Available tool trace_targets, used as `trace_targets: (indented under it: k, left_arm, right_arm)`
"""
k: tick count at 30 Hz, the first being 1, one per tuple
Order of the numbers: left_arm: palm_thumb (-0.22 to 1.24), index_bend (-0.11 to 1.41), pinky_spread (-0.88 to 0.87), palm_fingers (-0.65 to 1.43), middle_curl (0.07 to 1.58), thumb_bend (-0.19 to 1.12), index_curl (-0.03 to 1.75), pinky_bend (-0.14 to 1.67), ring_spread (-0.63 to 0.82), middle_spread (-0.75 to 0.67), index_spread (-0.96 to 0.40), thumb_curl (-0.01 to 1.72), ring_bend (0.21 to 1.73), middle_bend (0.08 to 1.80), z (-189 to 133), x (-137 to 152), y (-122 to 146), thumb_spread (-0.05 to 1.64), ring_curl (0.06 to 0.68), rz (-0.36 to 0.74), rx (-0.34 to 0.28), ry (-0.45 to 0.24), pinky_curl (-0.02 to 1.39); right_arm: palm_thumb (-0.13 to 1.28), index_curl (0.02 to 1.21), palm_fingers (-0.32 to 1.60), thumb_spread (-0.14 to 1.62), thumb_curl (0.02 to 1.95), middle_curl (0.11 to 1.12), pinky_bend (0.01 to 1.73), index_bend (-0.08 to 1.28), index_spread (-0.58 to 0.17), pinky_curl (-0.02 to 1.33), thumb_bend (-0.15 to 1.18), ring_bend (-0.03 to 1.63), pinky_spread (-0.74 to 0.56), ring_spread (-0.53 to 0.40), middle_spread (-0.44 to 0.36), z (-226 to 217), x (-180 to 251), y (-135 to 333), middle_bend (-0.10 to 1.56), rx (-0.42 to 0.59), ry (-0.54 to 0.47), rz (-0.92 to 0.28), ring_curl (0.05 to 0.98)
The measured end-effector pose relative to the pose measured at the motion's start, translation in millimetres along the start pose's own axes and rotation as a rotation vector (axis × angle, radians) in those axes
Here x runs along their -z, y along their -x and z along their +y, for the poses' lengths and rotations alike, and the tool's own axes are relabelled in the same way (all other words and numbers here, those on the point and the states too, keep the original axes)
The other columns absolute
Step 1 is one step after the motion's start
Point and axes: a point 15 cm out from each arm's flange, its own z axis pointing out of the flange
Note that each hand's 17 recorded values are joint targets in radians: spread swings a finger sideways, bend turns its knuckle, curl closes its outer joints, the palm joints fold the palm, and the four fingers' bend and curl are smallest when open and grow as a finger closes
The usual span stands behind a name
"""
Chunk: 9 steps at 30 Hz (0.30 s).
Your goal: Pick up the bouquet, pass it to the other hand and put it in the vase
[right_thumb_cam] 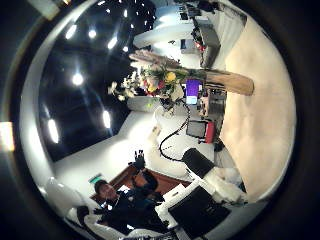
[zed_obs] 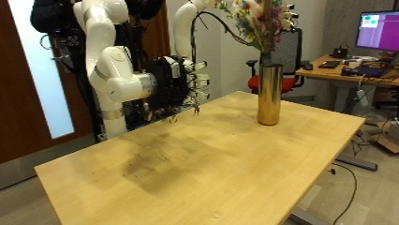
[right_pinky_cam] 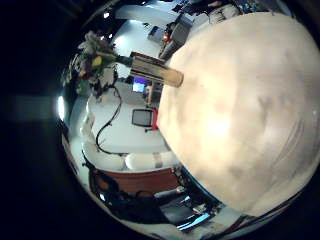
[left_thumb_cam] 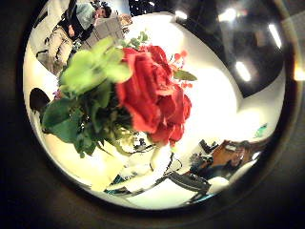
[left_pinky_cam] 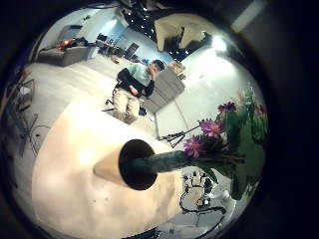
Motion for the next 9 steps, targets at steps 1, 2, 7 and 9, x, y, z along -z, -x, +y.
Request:
trace_targets:
  k: [1, 2, 7, 9]
  left_arm:
    - [0.25, 0.09, 0.64, -0.22, 0.27, -0.04, 0.27, 0.29, 0.64, 0.60, 0.16, 0.35, 0.48, 0.14, 5.1, 3.0, -0.5, 0.75, 0.177, -0.001, 0.003, -0.005, 0.32]
    - [0.25, 0.10, 0.64, -0.21, 0.25, -0.04, 0.25, 0.28, 0.65, 0.60, 0.15, 0.35, 0.47, 0.14, 10.4, 4.9, -0.5, 0.75, 0.176, -0.001, 0.005, -0.009, 0.32]
    - [0.24, 0.11, 0.63, -0.18, 0.19, -0.04, 0.17, 0.25, 0.66, 0.60, 0.13, 0.34, 0.43, 0.15, 44.8, 22.6, -0.7, 0.75, 0.172, -0.037, -0.003, -0.034, 0.31]
    - [0.25, 0.11, 0.63, -0.17, 0.18, -0.04, 0.16, 0.25, 0.66, 0.59, 0.12, 0.34, 0.42, 0.15, 64.5, 25.0, 0.4, 0.75, 0.175, -0.045, 0.001, -0.026, 0.31]
  right_arm:
    - [0.73, 0.30, 0.01, 0.95, 0.42, 0.25, 0.38, 0.18, -0.360, 0.32, -0.03, 0.28, 0.33, 0.156, 0.061, 0.7, -0.4, 0.0, 0.17, -0.002, 0.002, -0.004, 0.270]
    - [0.73, 0.30, 0.01, 0.95, 0.42, 0.25, 0.38, 0.18, -0.360, 0.32, -0.03, 0.28, 0.33, 0.156, 0.061, 2.1, -0.8, -0.6, 0.17, -0.003, 0.007, -0.007, 0.270]
    - [0.73, 0.31, 0.02, 0.95, 0.42, 0.25, 0.37, 0.18, -0.359, 0.32, -0.03, 0.28, 0.33, 0.155, 0.061, 6.4, -2.7, -1.7, 0.17, -0.014, 0.026, -0.032, 0.268]
    - [0.73, 0.31, 0.02, 0.95, 0.42, 0.25, 0.37, 0.19, -0.359, 0.32, -0.03, 0.28, 0.33, 0.155, 0.061, 9.3, -4.0, 0.2, 0.17, -0.017, 0.035, -0.048, 0.269]
